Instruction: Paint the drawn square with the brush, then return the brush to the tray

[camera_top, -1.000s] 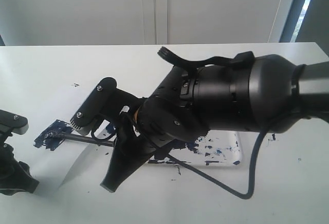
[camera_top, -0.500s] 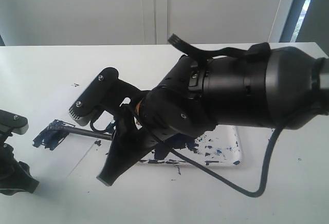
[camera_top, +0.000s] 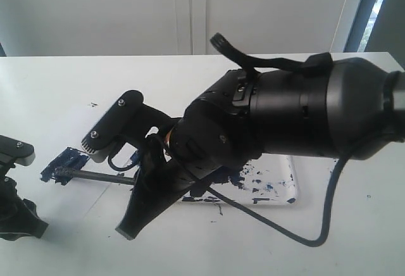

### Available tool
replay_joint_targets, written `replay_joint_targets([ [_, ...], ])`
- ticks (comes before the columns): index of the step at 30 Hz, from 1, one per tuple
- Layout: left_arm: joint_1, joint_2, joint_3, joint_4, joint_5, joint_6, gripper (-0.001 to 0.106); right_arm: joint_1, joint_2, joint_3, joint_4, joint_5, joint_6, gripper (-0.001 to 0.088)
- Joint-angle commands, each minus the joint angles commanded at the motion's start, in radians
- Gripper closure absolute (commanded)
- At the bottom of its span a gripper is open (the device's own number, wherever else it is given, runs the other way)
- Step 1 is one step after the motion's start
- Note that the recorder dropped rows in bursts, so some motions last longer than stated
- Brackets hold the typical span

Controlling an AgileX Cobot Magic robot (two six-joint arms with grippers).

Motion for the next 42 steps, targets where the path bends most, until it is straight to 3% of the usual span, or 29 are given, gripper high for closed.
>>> replay_joint_targets([
  [7,0.000,0.000,0.000,0.000,0.000,0.000,0.054,0.000,0.019,0.000,0.003,-0.025,-0.002,0.0868],
  [17,0.000,0.000,0.000,0.000,0.003,0.000,0.054,0.000,-0.078,0.000,-0.019,-0.055,-0.002,0.0868],
  [23,0.000,0.000,0.000,0.000,0.004,0.000,0.054,0.000,-0.112,0.000,-0.140,-0.024,0.076,0.0868],
  [42,0.000,0.000,0.000,0.000,0.002,0.000,0.054,-0.002,0.002,0.000,-0.429,0.019,0.307,0.0868],
])
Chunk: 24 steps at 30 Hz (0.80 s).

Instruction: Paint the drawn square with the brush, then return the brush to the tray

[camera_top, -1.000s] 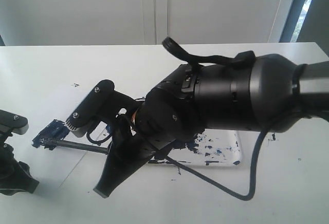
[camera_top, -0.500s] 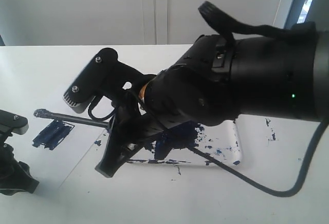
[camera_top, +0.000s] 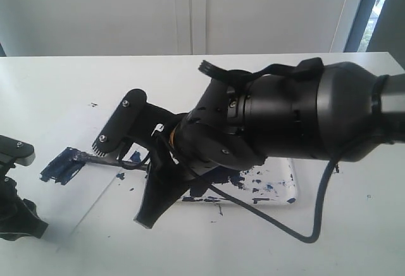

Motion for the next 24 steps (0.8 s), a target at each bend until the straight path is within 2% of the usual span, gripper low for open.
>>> replay_joint_targets([
  [8,0.000,0.000,0.000,0.000,-0.002,0.000,0.054,0.000,0.000,0.000,0.004,0.004,0.010,0.0868],
  [13,0.000,0.000,0.000,0.000,-0.006,0.000,0.054,0.000,-0.012,0.000,0.004,-0.042,0.010,0.0868],
  [20,0.000,0.000,0.000,0.000,-0.011,0.000,0.054,0.000,-0.119,0.000,0.020,-0.042,0.010,0.0868],
  [24,0.000,-0.002,-0.003,0.007,-0.018,0.000,0.054,0.000,-0.204,0.000,0.034,0.016,0.010,0.0868],
])
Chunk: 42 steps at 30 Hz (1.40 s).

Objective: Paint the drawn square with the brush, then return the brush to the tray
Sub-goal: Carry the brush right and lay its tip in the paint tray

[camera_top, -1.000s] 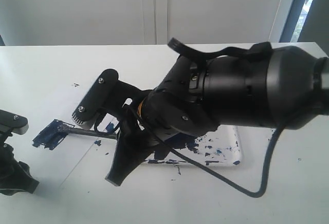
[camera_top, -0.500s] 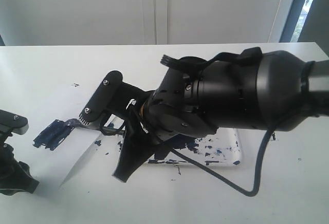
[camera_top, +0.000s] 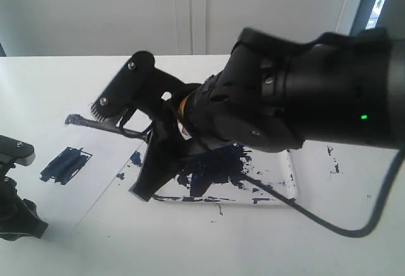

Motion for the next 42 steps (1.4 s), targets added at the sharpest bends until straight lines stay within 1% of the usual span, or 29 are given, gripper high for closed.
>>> replay_joint_targets([
  [6,0.000,-0.044,-0.031,0.000,0.020,-0.005,0.054,0.000,-0.122,0.000,0.020,0.175,0.010,0.0868],
  [9,0.000,-0.090,-0.054,0.000,0.054,-0.008,0.054,0.000,-0.169,0.000,0.052,0.255,0.010,0.0868],
  [14,0.000,-0.188,-0.063,0.000,0.090,-0.027,0.055,0.000,-0.220,0.000,0.061,0.353,0.010,0.0868],
  [17,0.000,-0.250,-0.074,0.000,0.121,-0.031,0.059,0.000,-0.242,0.000,0.058,0.427,0.012,0.0868],
  [19,0.000,-0.296,-0.083,0.000,0.146,-0.031,0.064,0.000,-0.258,0.004,0.058,0.472,0.016,0.0868],
  [27,0.000,-0.490,-0.141,0.000,0.259,-0.033,0.089,0.000,-0.358,0.095,0.054,0.475,0.066,0.0868],
  [31,0.000,-0.583,-0.151,0.004,0.306,-0.033,0.097,0.000,-0.422,0.154,0.054,0.475,0.103,0.0868],
  [33,0.000,-0.630,-0.151,0.009,0.340,-0.042,0.098,0.000,-0.459,0.191,0.053,0.462,0.123,0.0868],
  [39,0.000,-0.745,-0.151,0.125,0.410,-0.216,0.098,0.000,-0.556,0.297,0.045,0.424,0.190,0.0868],
  [42,0.000,-0.798,-0.151,0.184,0.465,-0.270,0.098,0.000,-0.587,0.349,0.045,0.401,0.218,0.0868],
])
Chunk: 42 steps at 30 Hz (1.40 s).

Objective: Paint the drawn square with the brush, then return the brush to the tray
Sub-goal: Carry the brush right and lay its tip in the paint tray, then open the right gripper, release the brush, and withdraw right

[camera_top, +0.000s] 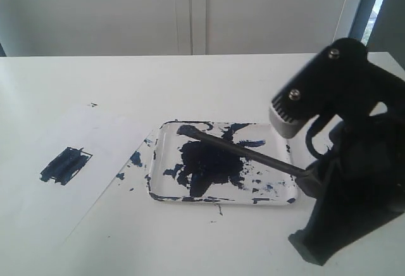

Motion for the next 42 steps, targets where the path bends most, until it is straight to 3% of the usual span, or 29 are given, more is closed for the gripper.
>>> replay_joint_targets([
  [13,0.000,-0.231,0.000,0.031,0.167,-0.078,0.098,0.000,-0.020,0.214,-0.067,-0.076,0.169,0.0868],
  [18,0.000,-0.377,0.000,0.034,0.288,-0.089,0.098,0.000,-0.020,0.279,-0.219,-0.228,0.343,0.0868],
  [25,0.000,-0.514,0.004,0.035,0.407,-0.112,0.098,0.000,-0.016,0.334,-0.223,-0.245,0.377,0.0868],
  [31,0.000,-0.599,0.074,0.035,0.458,-0.139,0.098,0.000,0.008,0.372,-0.227,-0.311,0.406,0.0863],
  [34,0.000,-0.620,0.088,0.035,0.462,-0.149,0.098,0.000,0.031,0.372,-0.227,-0.313,0.406,0.0786],
  [42,0.000,-0.633,0.088,0.035,0.474,-0.152,0.098,0.000,0.050,0.372,-0.239,-0.338,0.421,0.0390],
])
